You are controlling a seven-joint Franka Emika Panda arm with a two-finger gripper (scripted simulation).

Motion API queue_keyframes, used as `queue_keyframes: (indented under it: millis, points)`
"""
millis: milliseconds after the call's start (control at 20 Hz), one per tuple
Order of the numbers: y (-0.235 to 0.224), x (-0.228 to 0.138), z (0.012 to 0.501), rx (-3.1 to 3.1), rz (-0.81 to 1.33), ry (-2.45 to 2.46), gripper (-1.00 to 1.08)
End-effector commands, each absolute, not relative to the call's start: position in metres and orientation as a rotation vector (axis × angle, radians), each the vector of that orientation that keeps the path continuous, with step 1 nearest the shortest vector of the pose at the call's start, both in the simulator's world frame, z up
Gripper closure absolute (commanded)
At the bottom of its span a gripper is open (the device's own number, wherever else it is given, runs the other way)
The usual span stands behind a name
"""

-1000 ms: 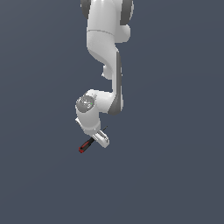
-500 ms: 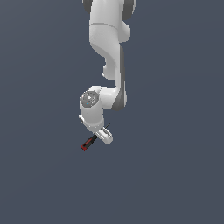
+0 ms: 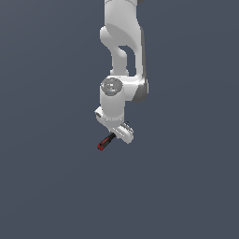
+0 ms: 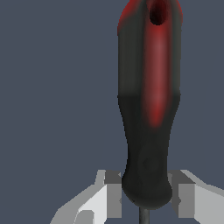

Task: Pick up the object and move it to a goal position.

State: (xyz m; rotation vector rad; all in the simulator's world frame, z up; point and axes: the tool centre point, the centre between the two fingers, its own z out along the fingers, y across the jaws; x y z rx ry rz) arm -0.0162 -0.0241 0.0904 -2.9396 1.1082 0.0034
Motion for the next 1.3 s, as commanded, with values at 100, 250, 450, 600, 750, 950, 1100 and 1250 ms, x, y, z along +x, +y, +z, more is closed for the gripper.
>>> queue_keyframes:
  millis: [100, 250, 450, 600, 750, 950, 1100, 1250]
  points:
    - [0.013, -0.032, 0.129, -2.939, 0.001, 1.107, 1.08]
    - [0.039, -0.043, 0.156, -2.940, 0.000, 1.107, 1.08]
    - [0.073, -0.057, 0.192, -2.941, -0.001, 1.107, 1.08]
    - [0.098, -0.068, 0.219, -2.942, -0.002, 1.108, 1.08]
    - [0.123, -0.077, 0.245, -2.942, -0.003, 1.108, 1.08]
    - [0.151, -0.088, 0.275, -2.942, -0.003, 1.108, 1.08]
    - [0.170, -0.094, 0.293, -2.942, -0.003, 1.108, 1.08]
    - [0.183, -0.099, 0.307, -2.941, -0.002, 1.107, 1.08]
